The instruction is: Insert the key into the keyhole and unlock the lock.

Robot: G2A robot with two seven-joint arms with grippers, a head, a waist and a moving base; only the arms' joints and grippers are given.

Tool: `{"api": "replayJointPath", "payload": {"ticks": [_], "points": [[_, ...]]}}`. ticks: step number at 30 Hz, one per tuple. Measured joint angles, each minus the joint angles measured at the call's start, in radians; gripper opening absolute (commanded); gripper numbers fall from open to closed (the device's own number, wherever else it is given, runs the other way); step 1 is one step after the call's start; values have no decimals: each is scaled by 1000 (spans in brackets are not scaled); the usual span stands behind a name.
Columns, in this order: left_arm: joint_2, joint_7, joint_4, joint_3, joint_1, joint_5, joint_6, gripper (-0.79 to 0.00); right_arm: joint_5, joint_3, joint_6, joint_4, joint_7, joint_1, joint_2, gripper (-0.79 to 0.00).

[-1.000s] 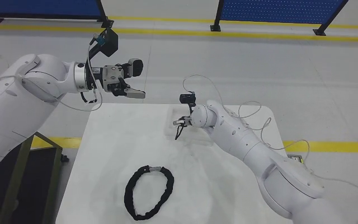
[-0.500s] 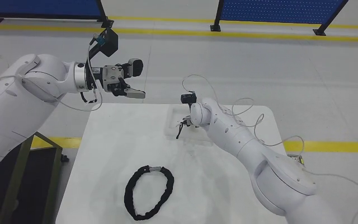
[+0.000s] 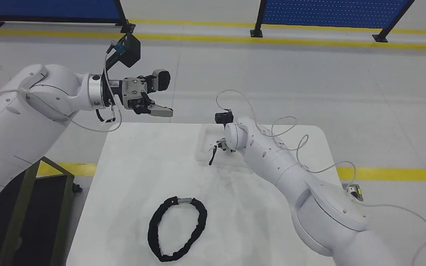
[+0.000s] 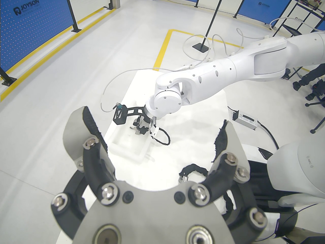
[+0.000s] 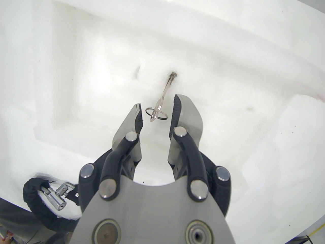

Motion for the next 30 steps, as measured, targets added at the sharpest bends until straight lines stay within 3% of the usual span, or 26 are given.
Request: {"api": "replayJointPath", "payload": {"ticks": [13,19,20,30], "points": [[0,0,0,0,0,0,0,0,3,30,-6,95,-58,6,-43,-597],[0,0,0,0,0,0,0,0,3,44,-11,128,-72,9,-59,-708],[0,0,0,0,0,0,0,0,3,46,-12,132,-75,9,-61,-782],[0,0,0,0,0,0,0,0,-4,67,-30,181,-84,19,-78,-785]]}}
